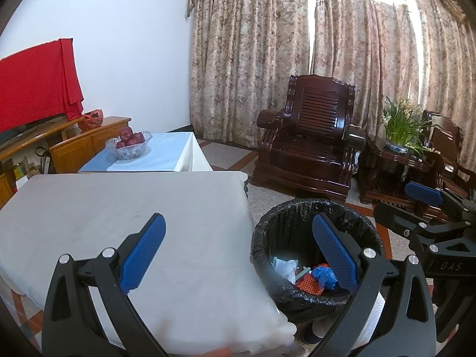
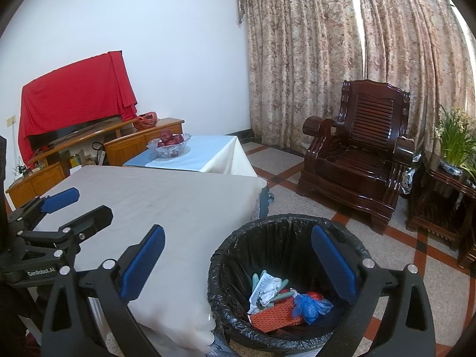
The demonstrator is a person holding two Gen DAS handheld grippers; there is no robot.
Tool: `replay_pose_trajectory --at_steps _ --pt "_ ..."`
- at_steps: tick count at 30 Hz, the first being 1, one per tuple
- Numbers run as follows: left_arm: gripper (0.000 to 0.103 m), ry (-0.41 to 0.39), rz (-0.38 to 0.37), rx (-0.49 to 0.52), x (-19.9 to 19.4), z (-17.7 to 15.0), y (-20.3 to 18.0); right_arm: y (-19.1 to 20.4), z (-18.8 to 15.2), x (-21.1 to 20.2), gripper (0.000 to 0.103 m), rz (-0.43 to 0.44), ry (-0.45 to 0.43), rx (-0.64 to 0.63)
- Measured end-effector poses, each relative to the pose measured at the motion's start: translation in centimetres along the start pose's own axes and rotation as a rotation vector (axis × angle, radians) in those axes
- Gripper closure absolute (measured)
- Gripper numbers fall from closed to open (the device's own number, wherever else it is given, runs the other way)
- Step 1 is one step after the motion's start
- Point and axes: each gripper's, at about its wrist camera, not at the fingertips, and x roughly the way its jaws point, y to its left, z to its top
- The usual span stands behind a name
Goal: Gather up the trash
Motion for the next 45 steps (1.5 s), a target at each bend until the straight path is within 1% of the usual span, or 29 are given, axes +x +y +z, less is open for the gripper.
replay_pose_trajectory --at_steps 17,20,26,45 --pt "0.007 0.003 0.003 -0.001 0.1 0.0 0.4 -0.1 0.0 0.0 0.006 0.003 0.001 0.002" --pt "0.007 0.005 0.006 0.000 0.2 0.0 1.1 -0.1 0.0 0.0 0.006 0.002 0.001 0.002" --pt "0.007 0.005 0.006 0.000 0.3 -0.1 1.3 -0.1 0.0 0.0 0.006 0.003 0.000 0.002" --pt "0.007 0.008 0.008 0.001 0.5 -0.1 1.5 -0.1 0.1 -0.1 0.006 0.002 0.001 0.004"
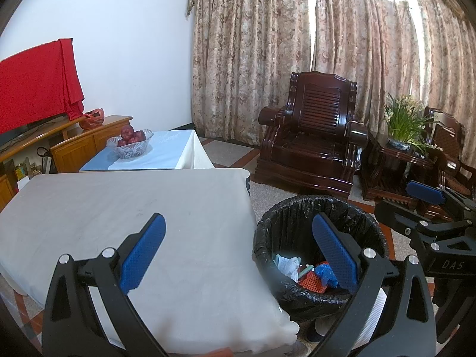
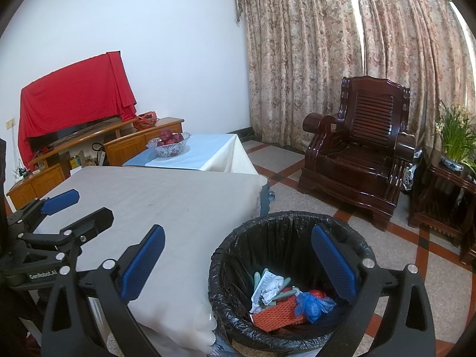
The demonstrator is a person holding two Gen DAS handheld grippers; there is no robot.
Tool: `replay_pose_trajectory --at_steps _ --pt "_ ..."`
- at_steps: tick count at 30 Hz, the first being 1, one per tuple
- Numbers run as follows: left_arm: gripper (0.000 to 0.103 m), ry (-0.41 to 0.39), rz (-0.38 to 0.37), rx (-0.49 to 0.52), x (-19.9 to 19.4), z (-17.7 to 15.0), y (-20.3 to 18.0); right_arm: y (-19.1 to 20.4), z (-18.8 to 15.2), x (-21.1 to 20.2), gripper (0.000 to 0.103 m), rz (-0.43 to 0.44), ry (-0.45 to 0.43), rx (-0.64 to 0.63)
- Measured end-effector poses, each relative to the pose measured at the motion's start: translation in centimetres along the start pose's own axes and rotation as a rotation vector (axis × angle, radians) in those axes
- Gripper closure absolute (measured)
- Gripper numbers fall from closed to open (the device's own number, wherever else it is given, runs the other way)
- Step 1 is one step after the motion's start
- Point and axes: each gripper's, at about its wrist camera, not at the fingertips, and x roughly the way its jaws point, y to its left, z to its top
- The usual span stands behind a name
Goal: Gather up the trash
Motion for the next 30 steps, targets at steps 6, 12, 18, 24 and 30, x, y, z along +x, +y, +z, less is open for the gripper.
replay_pose_trajectory --at_steps 6,12,18,24,30 --pt "0.007 0.001 0.000 0.001 0.12 -0.05 0.18 -0.05 0.04 0.01 0.006 0.001 0.003 -0.002" --pt "0.007 0.001 0.000 0.001 0.12 -0.01 0.16 0.09 -0.04 0.02 0.006 0.000 0.004 -0.001" --pt "0.007 0.003 -0.002 -0.001 0.25 -0.14 0.04 0.03 0.02 0.01 0.006 0.001 0.003 -0.001" --pt "0.007 0.004 -0.002 -0.001 0.40 -0.33 0.06 0.02 0.09 -0.01 0.006 0.000 0.002 -0.001" --pt "0.007 0.007 -0.001 -0.001 0.66 -0.57 0.49 0.05 0.03 0.02 0.006 0.001 0.004 0.001"
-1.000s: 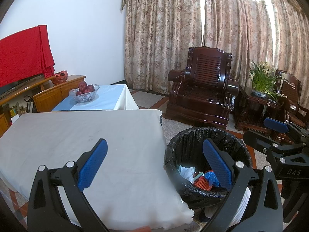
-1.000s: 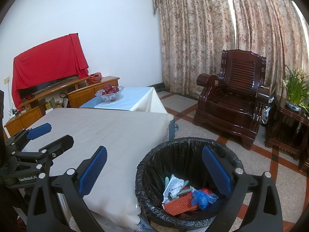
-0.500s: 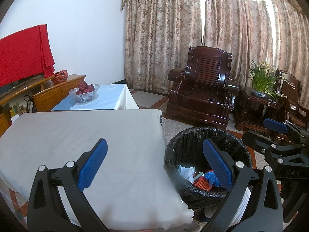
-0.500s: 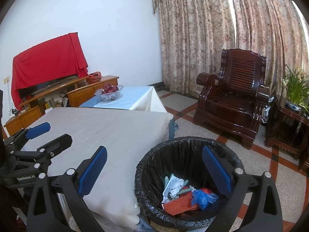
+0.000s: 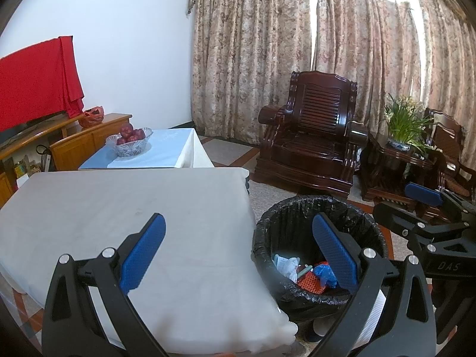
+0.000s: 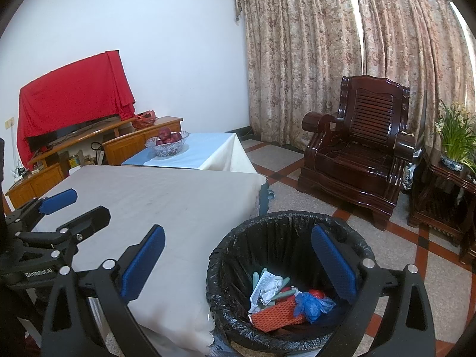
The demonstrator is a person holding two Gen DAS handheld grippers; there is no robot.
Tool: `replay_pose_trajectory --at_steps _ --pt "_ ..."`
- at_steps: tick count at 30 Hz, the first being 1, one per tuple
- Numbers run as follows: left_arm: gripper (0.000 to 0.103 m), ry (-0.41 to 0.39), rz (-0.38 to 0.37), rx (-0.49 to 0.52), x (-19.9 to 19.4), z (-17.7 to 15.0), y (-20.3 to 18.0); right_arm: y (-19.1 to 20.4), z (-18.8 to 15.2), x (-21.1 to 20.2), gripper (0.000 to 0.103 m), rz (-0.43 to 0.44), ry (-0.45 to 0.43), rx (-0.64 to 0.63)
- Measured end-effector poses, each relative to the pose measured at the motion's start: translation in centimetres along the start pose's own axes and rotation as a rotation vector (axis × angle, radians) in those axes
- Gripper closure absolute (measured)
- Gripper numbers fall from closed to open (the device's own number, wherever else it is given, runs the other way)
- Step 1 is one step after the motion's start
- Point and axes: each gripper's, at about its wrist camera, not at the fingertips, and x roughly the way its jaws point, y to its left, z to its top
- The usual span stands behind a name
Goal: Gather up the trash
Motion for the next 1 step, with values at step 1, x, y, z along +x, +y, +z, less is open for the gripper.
replay_pose_trajectory --at_steps 1 --pt "0.007 0.000 -0.001 0.000 -0.03 0.13 -0.25 -0.08 0.06 0.00 0.006 0.000 0.000 -0.001"
